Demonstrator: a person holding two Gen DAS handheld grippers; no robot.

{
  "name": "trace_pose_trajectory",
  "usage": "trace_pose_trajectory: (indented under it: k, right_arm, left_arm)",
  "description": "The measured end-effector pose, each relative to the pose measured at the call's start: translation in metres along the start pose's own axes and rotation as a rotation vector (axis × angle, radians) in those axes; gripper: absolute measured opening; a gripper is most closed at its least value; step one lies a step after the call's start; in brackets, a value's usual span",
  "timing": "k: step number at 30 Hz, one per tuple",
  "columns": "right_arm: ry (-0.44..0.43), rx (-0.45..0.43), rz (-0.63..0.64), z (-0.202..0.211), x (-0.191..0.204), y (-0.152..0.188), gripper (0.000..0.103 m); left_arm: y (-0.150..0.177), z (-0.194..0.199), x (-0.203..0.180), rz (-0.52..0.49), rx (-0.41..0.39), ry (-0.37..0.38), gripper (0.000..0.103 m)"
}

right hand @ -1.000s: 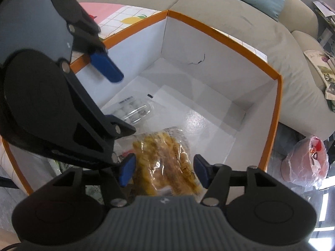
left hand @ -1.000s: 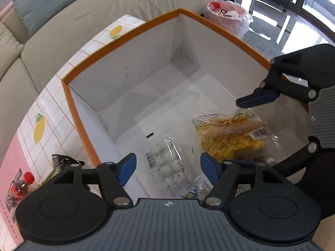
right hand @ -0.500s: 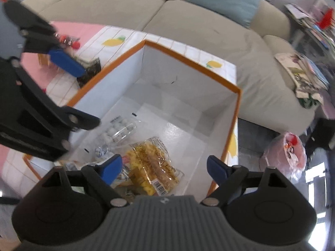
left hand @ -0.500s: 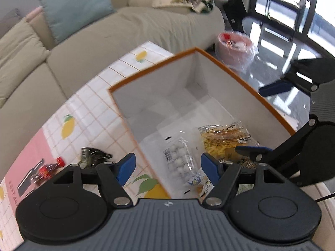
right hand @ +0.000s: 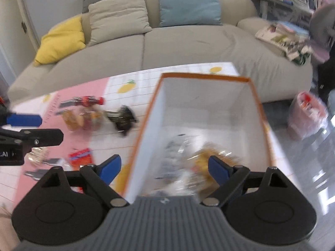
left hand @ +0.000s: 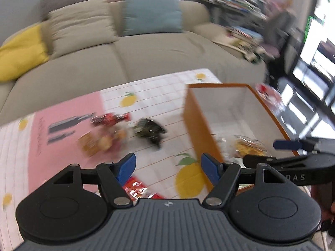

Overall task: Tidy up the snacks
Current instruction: 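Withdraw both tools from the box back toward the table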

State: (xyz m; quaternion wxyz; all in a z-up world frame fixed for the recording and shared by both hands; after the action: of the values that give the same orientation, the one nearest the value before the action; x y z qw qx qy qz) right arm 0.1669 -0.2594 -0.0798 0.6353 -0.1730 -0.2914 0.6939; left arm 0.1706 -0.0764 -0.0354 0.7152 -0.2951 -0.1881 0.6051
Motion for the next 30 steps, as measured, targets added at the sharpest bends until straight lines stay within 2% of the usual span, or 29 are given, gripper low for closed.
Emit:
trace_pose_trajectory:
  k: [8,11,15,23,26,30]
  right_arm:
    - [-0.032,-0.087,-0.016,-0.001,0.076,0.008,0.089]
    - [-0.054,-0.07,-0.015,-0.012,0.101,0.015,0.089]
    - [-0.053,-0.037,0.015,-0.029,0.128,0.024,0.089]
    - [-0.043,0.037,0.076,-0.069,0.157,0.036,0.089]
    - [-0.048,0.058,0.09,-0.082,0.161,0.037,0.089]
    - [-0.044,0.081,0.1,-0.102,0.161,0.035,0.089]
  left_arm:
    - [0.038,0.03,0.102,0.257,-0.063,-0.146,0.086]
    - [0.055,0.031,0.132,0.316,-0.056,-0.19,0.086]
    - [0.076,0.029,0.161,0.394,-0.046,-0.204,0.086]
    - [0.103,0.011,0.208,0.536,-0.055,-0.255,0.086]
    - [0.106,-0.003,0.222,0.523,-0.048,-0.291,0.086]
    - [0.103,-0.029,0.227,0.373,-0.018,-0.314,0.086]
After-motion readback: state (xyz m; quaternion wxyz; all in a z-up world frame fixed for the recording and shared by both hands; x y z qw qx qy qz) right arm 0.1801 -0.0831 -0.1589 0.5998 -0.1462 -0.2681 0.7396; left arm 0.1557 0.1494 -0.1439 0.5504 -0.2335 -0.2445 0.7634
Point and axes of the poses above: each gripper's, at about its wrist camera, not at the fingertips, and z roughly against the way its jaws point, x to its left, y to its underside, the point moved 9 cm from there along -z, roughly the way its jaws point, and after that the axes turned 2 degrees about z, right-handed, at the moved point
